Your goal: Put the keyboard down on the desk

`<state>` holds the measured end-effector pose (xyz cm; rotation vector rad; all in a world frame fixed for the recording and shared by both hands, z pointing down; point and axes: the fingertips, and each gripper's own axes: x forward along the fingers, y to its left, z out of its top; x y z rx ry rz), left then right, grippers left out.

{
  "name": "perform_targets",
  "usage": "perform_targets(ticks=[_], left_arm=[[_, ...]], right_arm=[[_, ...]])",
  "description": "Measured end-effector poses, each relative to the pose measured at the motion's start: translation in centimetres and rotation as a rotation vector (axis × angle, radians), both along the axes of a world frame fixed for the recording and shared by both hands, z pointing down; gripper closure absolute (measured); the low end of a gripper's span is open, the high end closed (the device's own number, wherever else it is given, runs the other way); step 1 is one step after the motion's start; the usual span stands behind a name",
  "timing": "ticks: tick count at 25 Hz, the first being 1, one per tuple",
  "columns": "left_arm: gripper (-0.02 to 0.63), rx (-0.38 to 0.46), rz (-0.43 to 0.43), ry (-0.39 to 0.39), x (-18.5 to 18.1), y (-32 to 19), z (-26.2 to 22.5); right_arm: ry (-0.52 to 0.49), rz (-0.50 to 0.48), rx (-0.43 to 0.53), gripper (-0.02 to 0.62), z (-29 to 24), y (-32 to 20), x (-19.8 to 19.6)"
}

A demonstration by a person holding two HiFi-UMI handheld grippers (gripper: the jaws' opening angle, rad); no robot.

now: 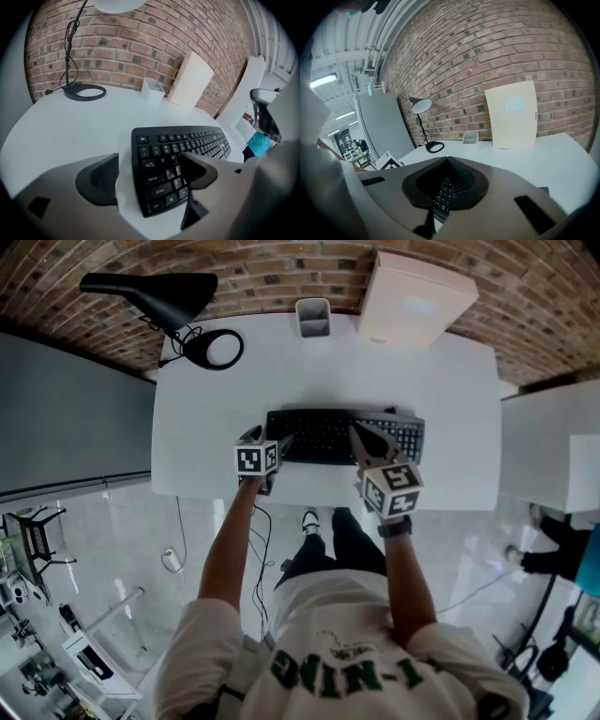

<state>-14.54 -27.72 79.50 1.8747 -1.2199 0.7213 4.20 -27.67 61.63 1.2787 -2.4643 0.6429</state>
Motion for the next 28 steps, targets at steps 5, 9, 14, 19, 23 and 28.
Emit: perform_targets(ticks=[5, 9, 14, 19, 23, 28], left_arm=[[0.219, 0.043, -0.041, 0.013, -0.9, 0.0, -1.7], [0.219, 0.116, -0.06, 0.025, -0.9, -0.5, -4.4], [0.221, 0.219, -0.051, 0.059, 0.4, -1.1, -8.7], [0.221, 0.335, -0.008, 0.023, 2.0, -1.3, -13.8], [0.221, 0.44, 0.019, 0.013, 3.7, -1.3, -18.0], [0.222, 0.567, 0.028, 0.024, 5.2, -1.4, -23.2]], right_arm=[[0.016, 0.029, -0.005, 0.594, 0.3, 0.4, -0.2], [0.029, 0.055, 0.018, 0.594, -0.3, 0.3, 0.1], [0.042, 0.092, 0.053, 0.594, -1.6, 0.1, 0.6], [0.065, 0.124, 0.113, 0.594, -4.0, 0.0, 1.2], [0.081, 0.156, 0.155, 0.594, -5.8, 0.2, 2.3], [0.079, 0.19, 0.221, 0.594, -8.4, 0.5, 3.3]])
